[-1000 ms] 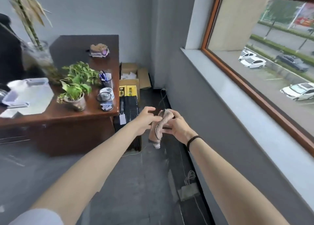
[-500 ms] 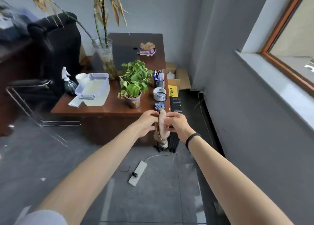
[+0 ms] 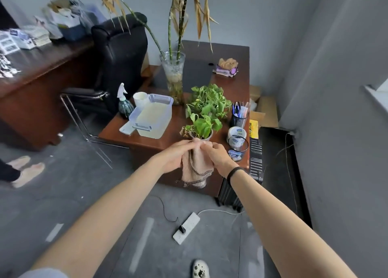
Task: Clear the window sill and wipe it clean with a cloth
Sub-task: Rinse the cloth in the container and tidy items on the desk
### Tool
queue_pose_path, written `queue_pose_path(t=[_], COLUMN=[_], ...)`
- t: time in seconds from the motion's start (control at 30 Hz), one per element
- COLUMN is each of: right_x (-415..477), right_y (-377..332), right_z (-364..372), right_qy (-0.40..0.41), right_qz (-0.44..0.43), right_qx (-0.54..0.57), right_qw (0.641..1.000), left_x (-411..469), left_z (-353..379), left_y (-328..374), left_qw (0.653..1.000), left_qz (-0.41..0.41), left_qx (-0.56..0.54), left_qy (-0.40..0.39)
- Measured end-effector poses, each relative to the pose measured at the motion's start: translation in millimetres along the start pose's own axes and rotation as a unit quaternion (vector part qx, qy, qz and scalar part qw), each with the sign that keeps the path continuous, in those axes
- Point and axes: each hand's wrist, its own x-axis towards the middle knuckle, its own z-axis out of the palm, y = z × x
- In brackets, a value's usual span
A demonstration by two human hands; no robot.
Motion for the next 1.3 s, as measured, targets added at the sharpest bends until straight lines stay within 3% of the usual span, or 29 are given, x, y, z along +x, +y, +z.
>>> queue_pose_path(t=[0.2, 0.3, 0.5, 0.63, 0.77, 0.87, 1.0, 1.1, 1.23, 1.3], right_x=[57.8, 74.5, 99.1, 111.7, 117.5, 118.6, 122.7, 123.0, 116.8, 112.1], right_y=[-26.4, -33.1, -50.6, -50.2, -54.9, -64.1, -74.5, -74.4, -68.2, -64.6], right_z=[20.9, 25.2, 41.0, 51.8, 65.6, 77.1, 86.9, 82.6, 69.8, 63.5], right_qy=[-0.015, -0.032, -0.085, -0.105, -0.087, -0.112, -0.122, -0.044, -0.061, -0.12], right_qz=[-0.009, 0.015, 0.007, 0.028, 0.016, -0.008, -0.024, -0.069, 0.004, 0.086], right_qx=[-0.032, 0.033, -0.004, -0.003, -0.023, -0.052, -0.138, -0.281, -0.329, -0.188], right_qw=[0.999, 0.999, 0.996, 0.994, 0.996, 0.992, 0.982, 0.956, 0.942, 0.971], left_x=[31.8, 37.7, 51.1, 56.2, 58.3, 62.5, 72.7, 77.3, 75.4, 72.8], left_z=[-54.0, -76.5, -114.9, -132.4, -141.5, -143.3, -125.6, -122.8, -130.7, -134.2], left_y=[20.0, 25.1, 32.5, 37.1, 43.6, 51.6, 58.4, 57.7, 60.5, 64.4], left_qw=[0.989, 0.984, 0.973, 0.979, 0.97, 0.963, 0.962, 0.951, 0.972, 0.991], left_qz=[0.015, 0.017, -0.001, -0.028, -0.064, -0.029, 0.0, 0.014, -0.003, -0.011], left_qx=[0.028, 0.041, 0.055, 0.062, 0.182, 0.254, 0.274, 0.308, 0.233, 0.132], left_qy=[0.145, 0.174, 0.222, 0.195, 0.151, 0.089, 0.018, 0.019, -0.015, -0.01])
